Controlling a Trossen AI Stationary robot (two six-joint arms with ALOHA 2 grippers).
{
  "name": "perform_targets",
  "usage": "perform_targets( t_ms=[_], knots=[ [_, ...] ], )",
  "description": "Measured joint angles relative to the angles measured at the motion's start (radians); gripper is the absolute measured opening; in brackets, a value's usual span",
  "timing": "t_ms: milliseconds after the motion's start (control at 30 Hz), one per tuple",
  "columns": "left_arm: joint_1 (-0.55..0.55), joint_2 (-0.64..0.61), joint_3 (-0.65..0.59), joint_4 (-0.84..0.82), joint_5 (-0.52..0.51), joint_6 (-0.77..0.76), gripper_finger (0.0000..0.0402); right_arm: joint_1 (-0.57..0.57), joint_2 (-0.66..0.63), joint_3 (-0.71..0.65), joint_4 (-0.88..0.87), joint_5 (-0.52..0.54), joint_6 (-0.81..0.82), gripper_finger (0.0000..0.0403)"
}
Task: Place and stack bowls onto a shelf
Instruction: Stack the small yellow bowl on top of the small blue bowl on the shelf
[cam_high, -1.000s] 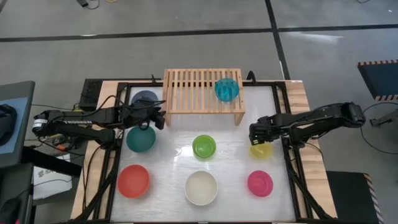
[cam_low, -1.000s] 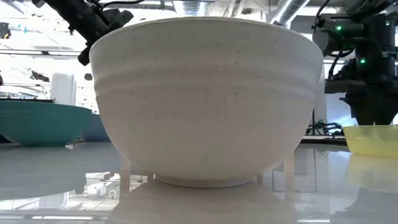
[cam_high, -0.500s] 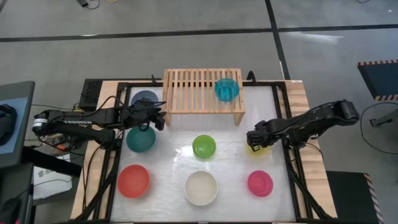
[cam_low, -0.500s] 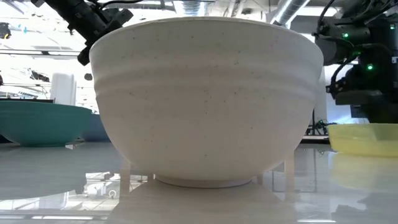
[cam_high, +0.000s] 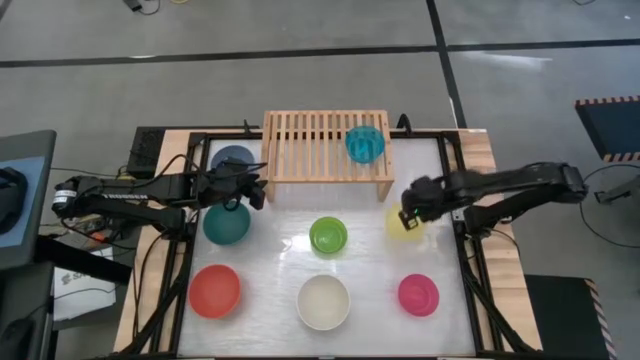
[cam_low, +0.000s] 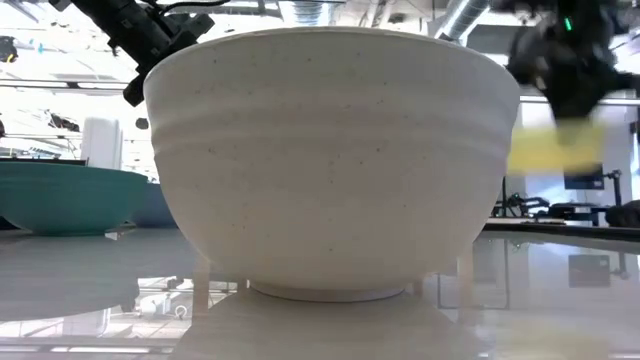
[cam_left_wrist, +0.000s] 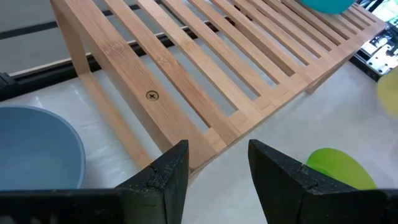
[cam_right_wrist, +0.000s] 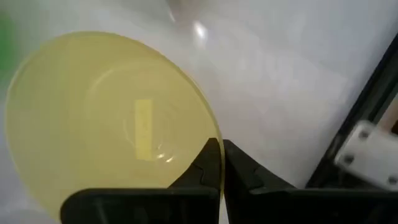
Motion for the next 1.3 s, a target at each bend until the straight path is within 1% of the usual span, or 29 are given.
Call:
perform_targets(
  t_ms=[67, 167, 233, 300, 333, 400, 500, 667, 733, 867, 1067, 1167, 1300],
  knots=[
    [0.0, 0.0, 0.0, 0.0, 0.0, 0.0, 0.0151, -0.033, -0.017, 0.087, -0.013, 0.055, -0.034, 0.0021],
    [0.0, 0.0, 0.0, 0.0, -0.002, 0.0, 0.0151, -0.106, -0.032, 0.209, 0.017, 0.171, -0.113, 0.0021],
    [0.0, 0.0, 0.0, 0.0, -0.015, 0.0, 0.0151, -0.175, -0.032, 0.265, 0.067, 0.246, -0.202, 0.0021],
    [0.0, 0.0, 0.0, 0.0, -0.034, 0.0, 0.0151, -0.264, -0.02, 0.299, 0.163, 0.268, -0.307, 0.0021],
    [0.0, 0.0, 0.0, 0.0, -0.042, 0.0, 0.0151, -0.312, -0.01, 0.314, 0.23, 0.262, -0.357, 0.0021],
    [0.001, 0.0, 0.0, 0.0, -0.049, 0.002, 0.0151, -0.395, 0.013, 0.335, 0.348, 0.215, -0.447, 0.0021],
    [0.001, 0.0, 0.0, 0.0, -0.043, 0.001, 0.0151, -0.483, 0.068, 0.382, 0.473, 0.148, -0.543, 0.0022],
    [0.0, 0.0, 0.0, 0.0, -0.025, -0.024, 0.0151, -0.574, 0.175, 0.457, 0.431, 0.083, -0.622, 0.0027],
    [-0.001, 0.0, 0.0, 0.0, -0.025, -0.027, 0.0151, -0.587, 0.205, 0.466, 0.405, 0.059, -0.641, 0.0027],
    [-0.01, 0.0, 0.0, 0.0, -0.025, -0.027, 0.0151, -0.586, 0.247, 0.466, 0.398, 0.042, -0.652, 0.0029],
    [-0.011, 0.0, 0.0, -0.001, -0.027, -0.027, 0.0151, -0.591, 0.267, 0.466, 0.4, 0.031, -0.651, 0.004],
    [-0.011, 0.0, 0.0, -0.001, -0.027, -0.027, 0.0151, -0.595, 0.263, 0.467, 0.408, 0.026, -0.649, 0.0055],
    [-0.011, 0.0, 0.0, 0.0, -0.03, -0.027, 0.0151, -0.596, 0.245, 0.467, 0.414, 0.026, -0.652, 0.0088]
  ],
)
